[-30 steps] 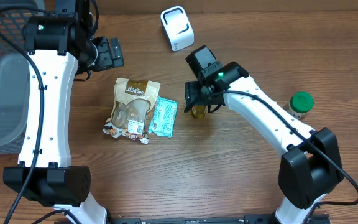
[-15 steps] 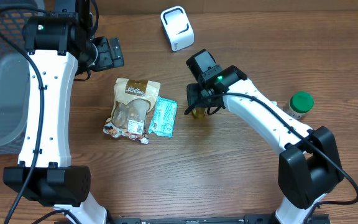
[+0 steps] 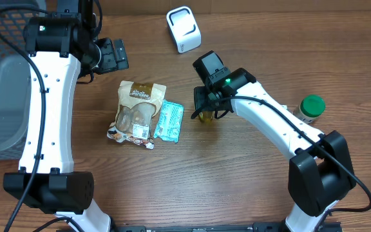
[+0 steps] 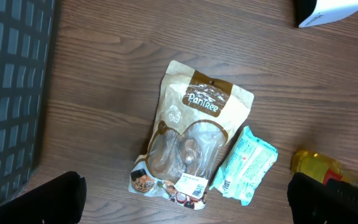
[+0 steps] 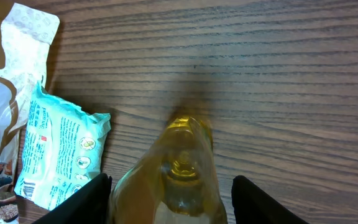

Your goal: Scan the item barcode

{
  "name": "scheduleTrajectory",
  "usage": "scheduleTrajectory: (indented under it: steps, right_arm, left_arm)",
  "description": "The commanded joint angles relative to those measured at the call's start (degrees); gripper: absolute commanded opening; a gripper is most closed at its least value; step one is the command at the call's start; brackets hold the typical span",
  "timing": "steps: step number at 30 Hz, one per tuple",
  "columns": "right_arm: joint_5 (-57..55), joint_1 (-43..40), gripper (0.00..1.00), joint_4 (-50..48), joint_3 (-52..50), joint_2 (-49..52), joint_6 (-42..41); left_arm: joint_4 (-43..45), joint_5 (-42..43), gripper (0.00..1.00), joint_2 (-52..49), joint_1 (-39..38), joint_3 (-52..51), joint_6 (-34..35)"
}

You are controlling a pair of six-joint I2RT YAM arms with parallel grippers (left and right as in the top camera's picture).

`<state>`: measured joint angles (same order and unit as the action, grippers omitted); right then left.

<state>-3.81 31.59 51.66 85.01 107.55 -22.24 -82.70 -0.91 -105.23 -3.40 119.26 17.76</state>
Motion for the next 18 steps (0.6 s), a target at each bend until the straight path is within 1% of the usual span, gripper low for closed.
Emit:
scheduleTrajectory:
  steps: [1, 13, 16, 17, 18]
  right_arm:
    - [-0.2, 0.0, 0.59, 0.2, 1.9, -0.2, 0.2]
    - [0.0, 0.0, 0.59, 1.2, 2.9, -0.2, 0.2]
    - [0.0, 0.2, 0.56, 1.8, 2.9, -0.2, 0.2]
    - [0.0, 0.2, 0.52, 1.8, 2.9, -0.2, 0.2]
    - [0.0, 0.2, 0.47, 1.8, 2.9, -0.2, 0.2]
  left_arm:
    - [0.2, 0.3, 0.99, -0.1, -0.4, 0.9, -0.6]
    - [0.2, 0.3, 1.00, -0.1, -0.4, 0.9, -0.6]
    - [0.2, 0.3, 0.99, -0.1, -0.4, 0.9, -0.6]
    - [0.2, 0.3, 0.99, -0.1, -0.4, 0.9, -0.6]
    - [0.2, 0.3, 0.99, -0.1, -0.4, 0.9, -0.6]
